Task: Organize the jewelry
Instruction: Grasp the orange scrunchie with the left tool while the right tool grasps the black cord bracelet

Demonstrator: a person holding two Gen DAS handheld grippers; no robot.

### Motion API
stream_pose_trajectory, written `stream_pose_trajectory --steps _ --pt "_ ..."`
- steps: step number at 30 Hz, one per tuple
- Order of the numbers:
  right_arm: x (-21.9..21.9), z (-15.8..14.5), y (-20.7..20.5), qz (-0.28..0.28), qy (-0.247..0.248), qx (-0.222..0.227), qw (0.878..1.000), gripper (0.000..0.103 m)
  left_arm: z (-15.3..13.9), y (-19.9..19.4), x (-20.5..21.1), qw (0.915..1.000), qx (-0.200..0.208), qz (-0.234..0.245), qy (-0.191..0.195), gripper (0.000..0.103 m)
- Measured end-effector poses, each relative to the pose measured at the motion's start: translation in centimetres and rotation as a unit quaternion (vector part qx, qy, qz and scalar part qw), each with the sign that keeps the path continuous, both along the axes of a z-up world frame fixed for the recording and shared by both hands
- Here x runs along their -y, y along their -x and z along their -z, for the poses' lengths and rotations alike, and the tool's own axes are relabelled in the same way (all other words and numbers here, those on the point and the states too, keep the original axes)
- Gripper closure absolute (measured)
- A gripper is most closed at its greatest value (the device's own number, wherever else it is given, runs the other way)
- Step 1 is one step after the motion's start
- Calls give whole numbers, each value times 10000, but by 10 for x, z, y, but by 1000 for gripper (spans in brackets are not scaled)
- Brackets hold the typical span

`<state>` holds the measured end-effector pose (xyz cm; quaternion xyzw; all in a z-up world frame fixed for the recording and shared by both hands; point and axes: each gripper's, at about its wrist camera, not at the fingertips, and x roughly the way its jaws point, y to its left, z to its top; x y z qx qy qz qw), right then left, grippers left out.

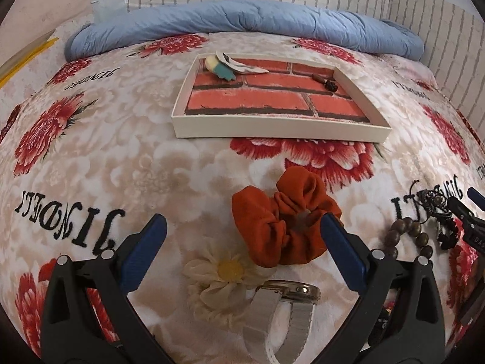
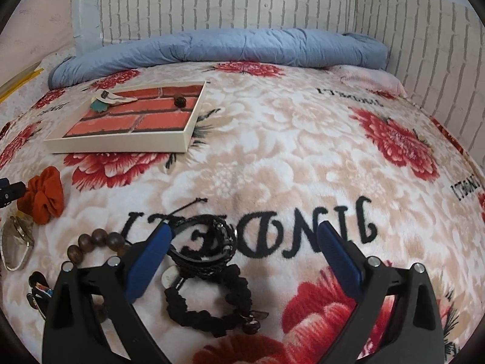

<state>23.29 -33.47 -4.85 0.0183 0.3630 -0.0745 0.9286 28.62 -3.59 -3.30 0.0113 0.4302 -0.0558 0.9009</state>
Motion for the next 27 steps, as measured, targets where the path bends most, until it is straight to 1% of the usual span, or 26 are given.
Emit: stream_pose_trajectory --steps 2,7,9,11,13,16,18,20,23,25,27 --pt "0 3 -1 -5 -26 -29 10000 9 4 -3 2 10000 -43 38 -2 6" --pt "-2 10 -5 -51 -21 -194 9998 15 10 -8 6 9999 -108 115 21 8" --pt "-1 12 -7 -69 -58 -232 9997 23 11 -9 9 9999 -104 121 -31 11" --pt "1 15 -9 -68 -119 -297 9995 28 12 -10 11 9999 -111 119 -42 11" --pt "4 19 -12 -37 -214 -374 9991 30 14 -12 11 9998 -149 152 9 15" --pt "7 20 -16 -25 -299 -440 9986 40 17 -16 12 9997 -200 165 37 20" --pt "9 20 -19 10 -292 -476 9984 47 18 -18 12 9995 -249 172 97 26" --pt "11 23 -24 27 -317 -563 9979 50 20 -21 11 9992 -311 192 161 29" --pt "13 27 -29 31 -383 -701 9968 54 22 -24 13 9990 -362 220 125 34" --pt "13 29 -32 23 -380 -754 9964 56 25 -26 13 9988 -410 242 128 39" --pt "12 29 -34 -6 -357 -769 9964 64 28 -28 13 9980 -513 288 238 54"
